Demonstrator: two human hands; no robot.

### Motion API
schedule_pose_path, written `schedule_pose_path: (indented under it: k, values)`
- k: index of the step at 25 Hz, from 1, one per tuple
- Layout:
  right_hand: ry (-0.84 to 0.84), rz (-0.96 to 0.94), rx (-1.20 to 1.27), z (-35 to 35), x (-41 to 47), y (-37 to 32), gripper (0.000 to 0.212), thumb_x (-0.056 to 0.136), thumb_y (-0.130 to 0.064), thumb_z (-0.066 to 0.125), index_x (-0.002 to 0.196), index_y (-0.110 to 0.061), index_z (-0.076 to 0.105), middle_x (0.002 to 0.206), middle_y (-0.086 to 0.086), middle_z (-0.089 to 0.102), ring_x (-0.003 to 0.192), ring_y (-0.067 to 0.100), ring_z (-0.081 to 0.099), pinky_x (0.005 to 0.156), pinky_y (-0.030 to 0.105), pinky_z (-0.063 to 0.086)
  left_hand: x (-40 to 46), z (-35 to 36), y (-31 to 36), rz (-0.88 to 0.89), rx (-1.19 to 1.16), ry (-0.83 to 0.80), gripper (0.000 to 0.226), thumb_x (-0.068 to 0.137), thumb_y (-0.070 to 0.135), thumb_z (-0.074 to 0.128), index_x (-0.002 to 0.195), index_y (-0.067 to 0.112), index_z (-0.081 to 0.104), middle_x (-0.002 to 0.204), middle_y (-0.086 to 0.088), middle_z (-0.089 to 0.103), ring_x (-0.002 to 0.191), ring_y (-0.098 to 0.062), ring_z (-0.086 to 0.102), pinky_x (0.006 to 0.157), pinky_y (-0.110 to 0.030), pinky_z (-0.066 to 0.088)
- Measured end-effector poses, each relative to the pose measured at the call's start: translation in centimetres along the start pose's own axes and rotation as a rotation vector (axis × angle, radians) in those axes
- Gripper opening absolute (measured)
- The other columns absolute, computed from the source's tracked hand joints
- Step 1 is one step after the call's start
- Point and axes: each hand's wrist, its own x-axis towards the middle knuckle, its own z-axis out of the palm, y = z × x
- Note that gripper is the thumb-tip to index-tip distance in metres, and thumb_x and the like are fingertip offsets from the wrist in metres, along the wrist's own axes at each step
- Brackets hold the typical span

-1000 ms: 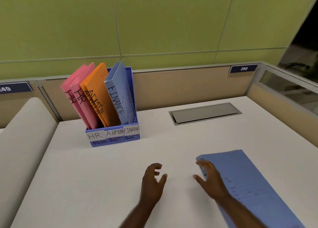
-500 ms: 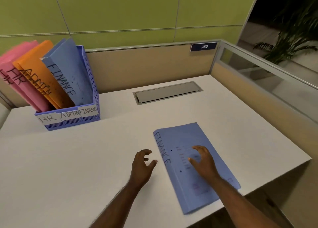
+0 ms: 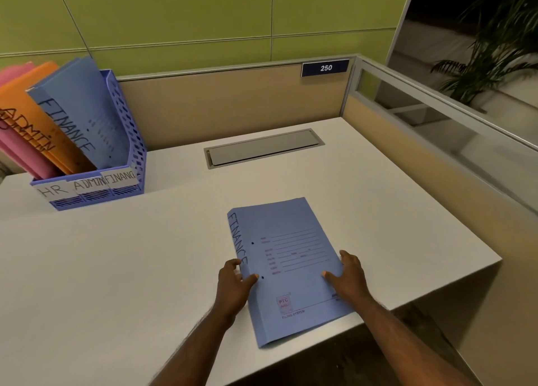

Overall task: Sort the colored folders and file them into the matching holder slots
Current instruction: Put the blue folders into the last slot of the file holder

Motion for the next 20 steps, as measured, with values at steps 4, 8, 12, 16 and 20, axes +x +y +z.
schedule_pose_path:
  k: [4, 8, 12, 16, 20]
  values:
    - [-0.030, -0.017, -0.004, -0.3, 0.5, 0.5, 0.077, 0.077, -0.019, 0.079, 0.141, -0.005, 0.037, 0.136, 0.014, 0.045, 0.123, 0.027, 0.049, 0.097, 0.031, 0.045, 0.6, 0.8, 1.0, -0.205, -0.379, -0.003, 0.045, 0.089, 0.020, 0.066, 0.125, 0.012, 0.041, 0.125, -0.009, 0.056, 0.107, -0.027, 0.059, 0.089, -0.043, 0.050]
    - [-0.031, -0.036, 0.048, -0.2, 0.4, 0.8, 0.074, 0.077, -0.019, 0.079, 0.138, -0.006, 0.040, 0.134, 0.013, 0.047, 0.120, 0.026, 0.050, 0.095, 0.030, 0.045, 1.1, 1.2, 1.7, -0.187, -0.358, -0.124, 0.044, 0.084, 0.016, 0.072, 0.121, 0.008, 0.050, 0.120, -0.015, 0.066, 0.098, -0.032, 0.069, 0.079, -0.043, 0.059]
    - [-0.048, -0.049, 0.075, -0.2, 0.6, 1.0, 0.071, 0.078, -0.025, 0.078, 0.137, -0.009, 0.042, 0.134, 0.011, 0.047, 0.119, 0.025, 0.050, 0.095, 0.031, 0.046, 1.1, 2.1, 2.2, -0.143, -0.400, -0.096, 0.054, 0.080, 0.007, 0.075, 0.125, 0.011, 0.044, 0.119, -0.015, 0.064, 0.098, -0.035, 0.069, 0.084, -0.054, 0.057]
    - [-0.022, -0.046, 0.123, -0.1, 1.1, -0.1, 0.070, 0.082, -0.029, 0.074, 0.140, -0.011, 0.040, 0.137, 0.011, 0.046, 0.121, 0.026, 0.051, 0.093, 0.032, 0.046, 1.3, 1.3, 2.1, -0.053, -0.438, -0.132, 0.050, 0.082, 0.006, 0.072, 0.126, 0.011, 0.048, 0.120, -0.018, 0.066, 0.098, -0.037, 0.070, 0.084, -0.058, 0.056]
    - [-0.031, -0.031, 0.237, 0.2, 2.1, -2.6, 0.067, 0.083, -0.031, 0.072, 0.139, -0.011, 0.041, 0.132, 0.012, 0.053, 0.110, 0.026, 0.058, 0.093, 0.037, 0.051, 0.9, -1.1, 2.3, -0.019, -0.484, -0.161, 0.049, 0.083, 0.006, 0.071, 0.127, 0.009, 0.049, 0.120, -0.019, 0.066, 0.101, -0.041, 0.068, 0.086, -0.062, 0.053]
